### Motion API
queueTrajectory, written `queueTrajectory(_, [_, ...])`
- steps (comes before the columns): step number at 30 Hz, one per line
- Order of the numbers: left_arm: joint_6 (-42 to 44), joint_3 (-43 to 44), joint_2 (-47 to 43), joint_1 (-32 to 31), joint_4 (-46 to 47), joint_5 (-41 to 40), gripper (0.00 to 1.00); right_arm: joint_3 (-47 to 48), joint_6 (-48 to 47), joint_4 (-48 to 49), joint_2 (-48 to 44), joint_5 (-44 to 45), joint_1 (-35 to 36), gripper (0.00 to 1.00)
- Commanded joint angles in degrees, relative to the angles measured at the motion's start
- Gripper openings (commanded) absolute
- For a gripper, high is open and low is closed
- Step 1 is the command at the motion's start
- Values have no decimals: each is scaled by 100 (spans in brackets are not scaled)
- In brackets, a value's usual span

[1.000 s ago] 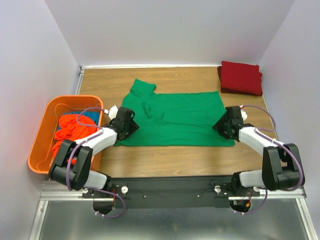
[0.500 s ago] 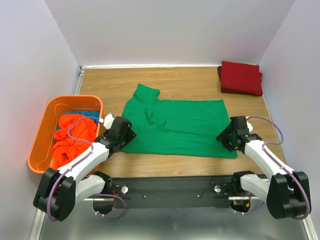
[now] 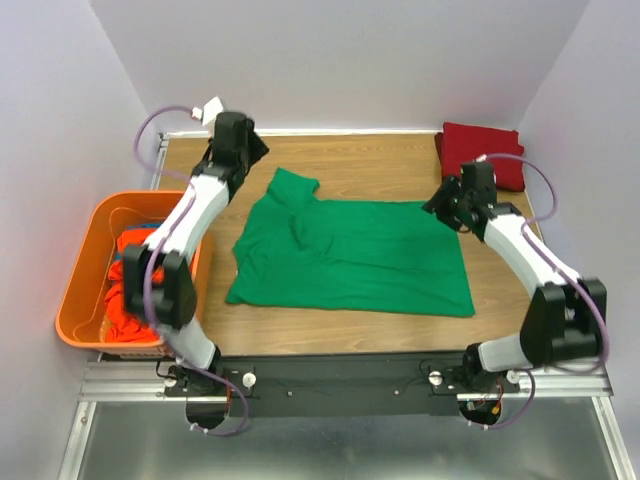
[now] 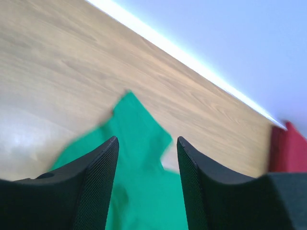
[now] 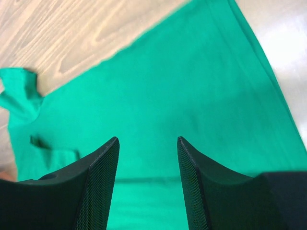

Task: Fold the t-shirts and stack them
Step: Fold the tshirt

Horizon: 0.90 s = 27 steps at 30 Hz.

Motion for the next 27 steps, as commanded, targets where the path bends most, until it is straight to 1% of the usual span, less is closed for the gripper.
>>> queueTrajectory(1, [960, 1451, 1687, 307, -578, 637, 58, 756, -610, 267, 902, -231, -39, 59])
queueTrajectory(2, [1214, 2020, 2264, 351, -648, 752, 55, 1001, -689, 267, 1069, -240, -31, 59])
queueTrajectory(4, [1505, 2550, 2768, 395, -753, 981, 55, 1170, -699, 302, 1402, -267, -31, 59])
queueTrajectory(5, [1628, 3023, 3197, 396, -849, 1017, 54, 1249, -742, 319, 1491, -267, -39, 59])
queueTrajectory(7, [1978, 3474, 3595, 396, -1025, 1070, 54, 1416, -743, 389, 1728, -311, -31, 59])
queueTrajectory(8, [2050, 3911, 3945, 396, -1131, 1044, 55, 1460, -751, 416, 1808, -389, -39, 59])
queueTrajectory(9, [2129, 4115, 4114, 396, -1358, 991, 54, 1504, -752, 425, 1878, -425, -31, 59])
queueTrajectory(11, [2331, 4528, 4500, 396, -1491, 982, 55, 1609, -743, 478, 2071, -530, -39, 59])
queueTrajectory(15, [2438, 4811, 4888, 396, -1615, 1035, 54, 1733, -752, 530, 2300, -618, -31, 59])
queueTrajectory(19, [2490, 4742, 5038, 396, -1642, 1026, 52, 1777, -752, 548, 2450, -706, -31, 59])
queueTrajectory(27, [2587, 4645, 5301, 369, -1536, 1360, 52, 1786, -760, 574, 2556, -768, -31, 59])
